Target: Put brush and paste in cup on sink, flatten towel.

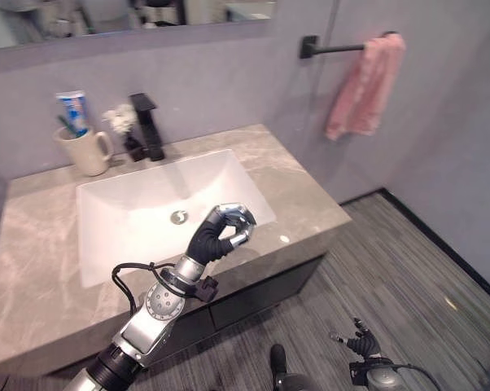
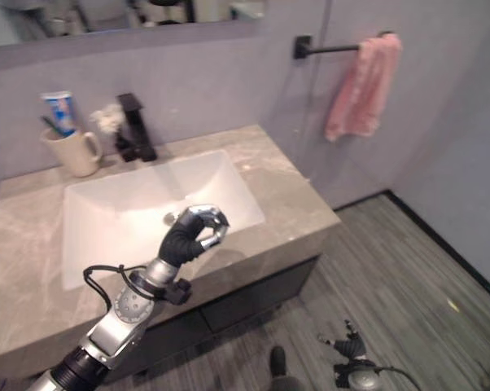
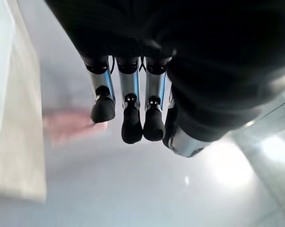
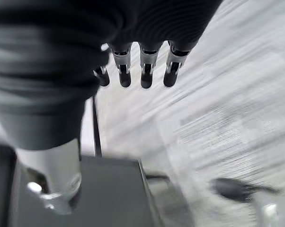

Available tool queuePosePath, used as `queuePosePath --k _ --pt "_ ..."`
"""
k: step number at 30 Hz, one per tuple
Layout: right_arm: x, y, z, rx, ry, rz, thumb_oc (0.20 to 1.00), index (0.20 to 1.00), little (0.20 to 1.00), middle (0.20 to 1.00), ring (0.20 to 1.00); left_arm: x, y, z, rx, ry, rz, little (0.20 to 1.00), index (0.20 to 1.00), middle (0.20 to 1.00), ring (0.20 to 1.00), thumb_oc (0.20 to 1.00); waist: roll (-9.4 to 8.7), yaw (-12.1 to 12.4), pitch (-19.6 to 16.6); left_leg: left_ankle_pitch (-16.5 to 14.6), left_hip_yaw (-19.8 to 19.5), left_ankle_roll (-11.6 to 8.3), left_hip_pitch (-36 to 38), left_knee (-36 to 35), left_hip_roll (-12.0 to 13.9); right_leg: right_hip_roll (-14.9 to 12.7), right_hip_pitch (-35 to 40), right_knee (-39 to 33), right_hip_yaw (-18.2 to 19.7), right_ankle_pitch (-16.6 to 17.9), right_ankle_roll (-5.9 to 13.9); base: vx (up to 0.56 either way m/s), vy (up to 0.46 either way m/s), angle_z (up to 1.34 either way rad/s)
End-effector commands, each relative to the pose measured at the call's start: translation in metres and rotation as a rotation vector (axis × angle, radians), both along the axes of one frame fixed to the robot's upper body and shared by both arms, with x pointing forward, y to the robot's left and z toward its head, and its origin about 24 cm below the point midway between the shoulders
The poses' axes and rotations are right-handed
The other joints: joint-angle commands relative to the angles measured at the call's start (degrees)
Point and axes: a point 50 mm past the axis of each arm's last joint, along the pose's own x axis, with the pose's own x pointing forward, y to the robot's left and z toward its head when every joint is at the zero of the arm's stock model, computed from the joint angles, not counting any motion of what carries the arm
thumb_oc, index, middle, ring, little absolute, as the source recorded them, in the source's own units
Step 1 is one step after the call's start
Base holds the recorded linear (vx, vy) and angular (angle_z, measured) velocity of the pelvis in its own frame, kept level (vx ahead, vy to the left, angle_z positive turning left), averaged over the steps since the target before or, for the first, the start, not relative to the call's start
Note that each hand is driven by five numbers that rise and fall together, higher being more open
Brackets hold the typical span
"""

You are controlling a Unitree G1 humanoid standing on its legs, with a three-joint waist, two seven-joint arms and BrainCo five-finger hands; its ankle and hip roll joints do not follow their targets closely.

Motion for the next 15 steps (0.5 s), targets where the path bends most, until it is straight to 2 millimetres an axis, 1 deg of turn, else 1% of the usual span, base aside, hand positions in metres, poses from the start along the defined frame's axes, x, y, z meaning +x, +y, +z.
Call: queuePosePath --k 1,2,3,4,5,6,8,9,10,11,12,13,14,15 --pt "0.025 -0.007 0.027 -0.08 -0.166 0.036 1.0 1.0 1.0 1.0 1.0 0.005 0.005 0.021 -0.022 -0.131 0.05 0.2 0.2 0.2 0.2 0.2 1.46 -0.5 1.6 -0.6 -2.1 -0.24 -2.7 1.9 -0.6 -5.7 3.0 -6.0 -9.4 4.0 4.31 -0.22 -0.007 -1.08" --pt "0.025 -0.007 0.026 -0.087 -0.162 0.04 1.0 1.0 1.0 1.0 1.0 0.006 0.007 0.021 -0.018 -0.136 0.06 0.2 0.2 0.2 0.2 0.2 1.69 0.5 1.8 -0.1 -0.3 -0.39 -2.8 1.4 0.0 -7.3 3.9 -5.6 -15.2 3.2 3.67 -0.2 -0.004 -1.02" --pt "0.026 -0.005 0.028 -0.097 -0.17 0.043 1.0 1.0 1.0 1.0 1.0 0.006 0.01 0.022 -0.027 -0.136 0.075 0.2 0.2 0.2 0.2 0.2 1.91 1.2 1.8 0.1 1.6 -0.47 -2.6 0.9 0.8 -8.5 4.9 -4.6 -19.6 2.1 3.34 -0.17 -0.012 -1.2" --pt "0.025 -0.004 0.028 -0.094 -0.178 0.042 1.0 1.0 1.0 1.0 1.0 0.005 0.012 0.023 -0.03 -0.143 0.084 0.2 0.2 0.2 0.2 0.2 1.84 1.2 1.6 0.3 3.1 -0.64 -2.0 0.2 1.2 -8.9 5.9 -3.8 -20.7 1.4 3.15 -0.09 -0.014 -0.98" --pt "0.025 -0.004 0.028 -0.094 -0.178 0.042 1.0 1.0 1.0 1.0 1.0 0.005 0.012 0.023 -0.03 -0.143 0.084 0.2 0.2 0.2 0.2 0.2 1.84 1.2 1.6 0.3 3.1 -0.64 -2.0 0.2 1.2 -8.9 5.9 -3.8 -20.7 1.4 3.15 -0.08 -0.043 -1.17" --pt "0.023 -0.003 0.03 -0.095 -0.191 0.062 1.0 1.0 1.0 1.0 1.0 0.006 0.012 0.024 -0.042 -0.138 0.086 0.2 0.2 0.2 0.2 0.2 1.46 0.3 1.0 0.7 4.8 -0.61 -1.5 -0.6 1.5 -8.6 7.2 -2.9 -19.0 1.0 3.21 -0.04 -0.033 -0.8" --pt "0.022 -0.004 0.031 -0.097 -0.193 0.059 1.0 1.0 1.0 1.0 1.0 0.007 0.011 0.022 -0.046 -0.129 0.084 0.2 0.2 0.2 0.2 0.2 1.35 0.2 0.5 1.0 5.9 -0.55 -1.4 -1.1 1.7 -8.5 7.8 -2.4 -18.4 0.7 3.31 -0.06 -0.06 -0.83" --pt "0.021 -0.006 0.031 -0.102 -0.191 0.061 1.0 1.0 1.0 1.0 1.0 0.007 0.012 0.022 -0.049 -0.123 0.09 0.2 0.2 0.2 0.2 0.2 1.37 0.3 0.2 1.2 6.8 -0.57 -1.4 -1.4 1.9 -8.8 8.6 -2.5 -19.1 0.8 3.44 -0.08 -0.087 -0.99" --pt "0.024 -0.005 0.033 -0.105 -0.203 0.063 1.0 1.0 1.0 1.0 1.0 0.008 0.013 0.021 -0.051 -0.119 0.098 0.2 0.2 0.2 0.2 0.2 1.33 0.7 -0.1 1.5 8.1 -0.71 -1.5 -1.4 2.1 -9.4 9.5 -2.8 -21.4 0.9 3.63 -0.03 -0.085 -1.09" --pt "0.027 -0.006 0.035 -0.108 -0.215 0.063 1.0 1.0 1.0 1.0 1.0 0.008 0.015 0.021 -0.052 -0.115 0.113 0.2 0.2 0.2 0.2 0.2 1.45 1.5 -0.6 0.7 9.1 -1.25 -1.0 -1.7 2.7 -10.0 11.0 -2.7 -24.0 0.2 4.69 -0.01 -0.101 -1.15" --pt "0.031 -0.004 0.039 -0.11 -0.237 0.078 1.0 1.0 1.0 1.0 1.0 0.009 0.017 0.02 -0.05 -0.112 0.124 0.2 0.2 0.2 0.2 0.2 1.23 1.7 -0.9 0.9 10.2 -1.39 -1.0 -1.7 2.9 -10.2 11.4 -2.7 -25.3 0.6 4.84 0.02 -0.068 -0.87" --pt "0.031 -0.004 0.039 -0.11 -0.236 0.078 1.0 1.0 1.0 1.0 1.0 0.009 0.018 0.02 -0.049 -0.112 0.125 0.2 0.2 0.2 0.2 0.2 1.21 1.7 -0.9 0.9 10.2 -1.4 -1.0 -1.7 2.9 -10.2 11.4 -2.8 -25.3 0.6 4.85 -0.02 -0.159 -1.02" --pt "0.035 -0.001 0.043 -0.11 -0.254 0.098 1.0 1.0 1.0 1.0 1.0 0.011 0.023 0.016 -0.046 -0.088 0.164 0.2 0.2 0.2 0.2 0.2 0.6 2.2 -1.3 0.9 12.7 -1.43 -0.7 -1.4 3.4 -10.3 12.1 -2.0 -28.2 0.4 4.99 -0.02 -0.124 -0.91" --pt "0.035 -0.001 0.043 -0.11 -0.254 0.098 1.0 1.0 1.0 1.0 1.0 0.011 0.023 0.015 -0.046 -0.088 0.164 0.2 0.2 0.2 0.2 0.2 0.58 2.2 -1.3 0.9 12.8 -1.47 -0.7 -1.3 3.5 -10.3 12.1 -2.0 -28.1 0.4 4.98 0.01 -0.267 -1.18"
